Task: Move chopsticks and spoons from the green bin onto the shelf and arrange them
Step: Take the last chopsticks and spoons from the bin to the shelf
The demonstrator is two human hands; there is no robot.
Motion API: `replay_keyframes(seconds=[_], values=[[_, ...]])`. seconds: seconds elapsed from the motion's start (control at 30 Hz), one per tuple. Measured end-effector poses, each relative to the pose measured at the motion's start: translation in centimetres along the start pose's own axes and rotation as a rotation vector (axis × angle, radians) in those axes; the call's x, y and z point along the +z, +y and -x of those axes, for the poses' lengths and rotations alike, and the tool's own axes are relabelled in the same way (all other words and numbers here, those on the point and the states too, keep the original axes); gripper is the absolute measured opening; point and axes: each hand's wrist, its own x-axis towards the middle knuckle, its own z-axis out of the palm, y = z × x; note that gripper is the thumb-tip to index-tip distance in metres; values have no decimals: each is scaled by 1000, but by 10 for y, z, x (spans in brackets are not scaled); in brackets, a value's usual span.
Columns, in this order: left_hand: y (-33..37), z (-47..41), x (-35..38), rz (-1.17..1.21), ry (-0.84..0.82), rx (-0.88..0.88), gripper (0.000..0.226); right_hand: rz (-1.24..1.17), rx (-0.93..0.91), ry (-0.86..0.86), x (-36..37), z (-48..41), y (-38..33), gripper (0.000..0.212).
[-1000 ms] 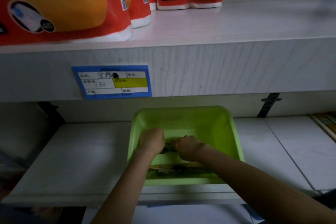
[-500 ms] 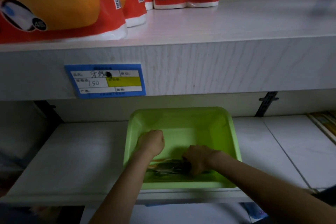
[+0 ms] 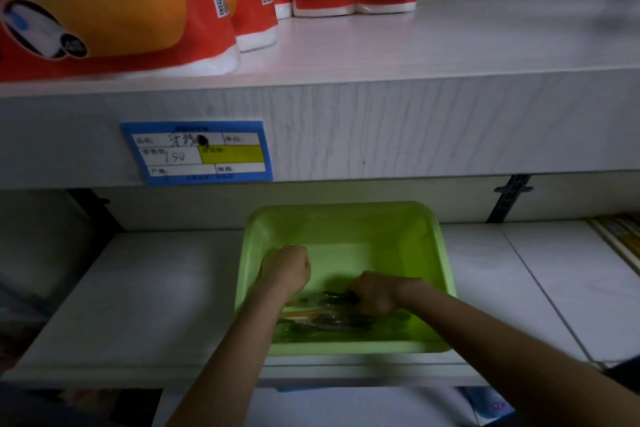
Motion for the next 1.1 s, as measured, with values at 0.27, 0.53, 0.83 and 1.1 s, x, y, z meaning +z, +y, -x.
replay_keyframes(seconds=[0.27, 0.53, 0.83, 1.1], values=[[0, -1, 3, -3, -16, -12, 26, -82, -10, -66, 4, -1, -13, 36], [-3, 0, 4, 36, -38, -27, 27, 175, -36, 52, 9, -7, -20, 38], [-2, 0, 3, 70, -52, -24, 28, 135, -62, 60, 5, -4, -12, 35], [-3, -2, 2, 152, -71, -60, 24, -90, 2, 47, -12, 8, -3, 31]])
